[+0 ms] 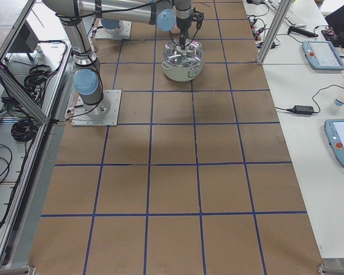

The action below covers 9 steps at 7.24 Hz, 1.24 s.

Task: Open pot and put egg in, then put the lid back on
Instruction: 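Lower the right gripper onto the lid knob while the left gripper descends toward the egg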

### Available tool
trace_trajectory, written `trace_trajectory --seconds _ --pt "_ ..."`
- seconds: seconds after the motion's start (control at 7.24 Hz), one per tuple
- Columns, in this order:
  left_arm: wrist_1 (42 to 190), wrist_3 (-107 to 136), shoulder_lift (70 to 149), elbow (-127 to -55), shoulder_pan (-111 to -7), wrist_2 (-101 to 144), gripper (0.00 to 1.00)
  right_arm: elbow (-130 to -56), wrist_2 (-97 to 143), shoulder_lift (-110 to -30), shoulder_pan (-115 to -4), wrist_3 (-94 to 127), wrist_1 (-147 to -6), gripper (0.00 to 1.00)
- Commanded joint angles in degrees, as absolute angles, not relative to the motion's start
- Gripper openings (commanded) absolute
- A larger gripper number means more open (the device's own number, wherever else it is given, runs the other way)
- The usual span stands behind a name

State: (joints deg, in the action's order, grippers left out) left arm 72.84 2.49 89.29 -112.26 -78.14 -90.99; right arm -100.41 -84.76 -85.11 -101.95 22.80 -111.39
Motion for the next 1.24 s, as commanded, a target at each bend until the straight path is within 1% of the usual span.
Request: trace_trajectory --seconds 0.0,0.14,0.28,0.41,0.69,0.83,0.97,1.11 --pt "66.92 9.37 90.17 -116.44 -77.34 -90.7 1.0 -100.98 -84.81 -82.89 -103.01 23.73 -112.67 0.94" --pt "64.97 13.41 92.0 -117.33 -77.6 -90.62 1.0 -101.25 -84.81 -82.53 -103.09 24.69 -112.68 0.93" --pt "59.99 13.79 94.28 -117.59 -77.78 -90.88 1.0 -101.95 -84.81 -81.57 -104.05 24.7 -113.72 0.89" --pt "58.55 14.93 95.52 -117.86 -77.96 -90.88 1.0 -102.74 -84.9 -80.78 -105.8 24.7 -116.6 0.89" --pt "56.62 16.17 95.36 -119.35 -78.13 -90.97 1.0 -102.66 -84.82 -80.33 -106.08 24.52 -118.12 0.89" --pt "55.99 18.43 95.36 -119.36 -78.22 -90.71 1.0 -102.66 -84.81 -80.42 -106.08 24.87 -118.21 0.75" --pt "55.99 19.24 95.36 -119.36 -78.22 -90.88 1.0 -102.66 -84.73 -80.42 -106.17 25.31 -118.21 0.48" --pt "55.99 20.12 95.36 -119.7 -78.22 -90.79 1.0 -102.66 -84.81 -80.51 -106.26 26.36 -117.6 0.38"
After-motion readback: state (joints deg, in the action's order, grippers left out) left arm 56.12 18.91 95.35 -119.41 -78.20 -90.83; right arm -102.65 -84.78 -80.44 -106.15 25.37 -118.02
